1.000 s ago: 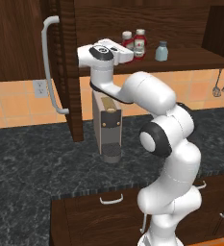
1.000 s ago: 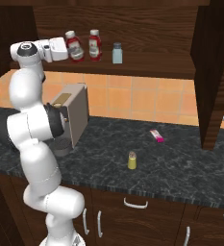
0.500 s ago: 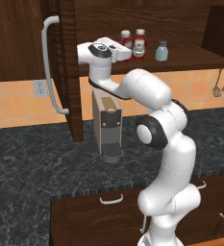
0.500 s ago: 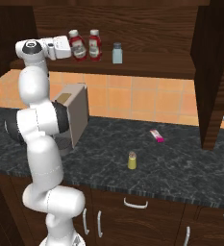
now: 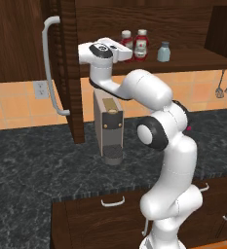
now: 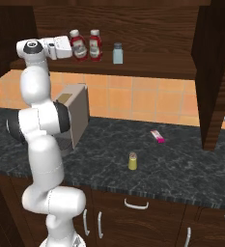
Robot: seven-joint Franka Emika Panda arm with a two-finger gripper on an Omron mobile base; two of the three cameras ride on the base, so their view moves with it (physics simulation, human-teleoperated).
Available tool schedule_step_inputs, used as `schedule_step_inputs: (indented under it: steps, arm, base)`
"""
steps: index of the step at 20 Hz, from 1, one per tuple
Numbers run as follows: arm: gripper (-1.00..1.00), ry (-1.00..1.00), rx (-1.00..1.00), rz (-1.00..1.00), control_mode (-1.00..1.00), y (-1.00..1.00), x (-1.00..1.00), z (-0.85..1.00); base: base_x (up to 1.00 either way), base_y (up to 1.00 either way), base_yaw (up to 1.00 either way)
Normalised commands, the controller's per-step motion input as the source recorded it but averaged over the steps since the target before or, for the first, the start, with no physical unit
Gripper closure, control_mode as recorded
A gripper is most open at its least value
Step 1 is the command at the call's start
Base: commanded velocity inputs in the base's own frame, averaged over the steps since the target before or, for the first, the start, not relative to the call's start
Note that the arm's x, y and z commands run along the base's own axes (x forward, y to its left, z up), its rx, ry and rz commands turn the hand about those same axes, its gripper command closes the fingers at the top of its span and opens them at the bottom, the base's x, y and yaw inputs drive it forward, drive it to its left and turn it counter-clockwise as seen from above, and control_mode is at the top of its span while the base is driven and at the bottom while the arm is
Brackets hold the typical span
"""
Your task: Put the shaker and condiment bottle from the counter next to their counterparts in the cabinet.
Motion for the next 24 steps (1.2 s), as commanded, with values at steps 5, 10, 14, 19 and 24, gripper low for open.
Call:
schedule_step_inputs:
  steps: [5, 10, 14, 19, 24]
  arm:
    - [-1.00, 0.00, 0.00, 0.00, -1.00, 0.00, 0.01, -0.07]
    - [-1.00, 0.00, 0.00, 0.00, -1.00, -0.02, -0.04, 0.00]
    - [-1.00, 0.00, 0.00, 0.00, -1.00, 0.00, -0.22, 0.00]
    - [-1.00, -0.11, 0.00, 0.00, -1.00, 0.00, -0.69, 0.00]
    - [-1.00, -0.03, 0.00, 0.00, -1.00, 0.00, -0.91, 0.00]
  base:
    - [0.00, 0.00, 0.00]
    - [0.00, 0.00, 0.00]
    - [0.00, 0.00, 0.00]
    - [0.00, 0.00, 0.00]
    - [0.00, 0.00, 0.00]
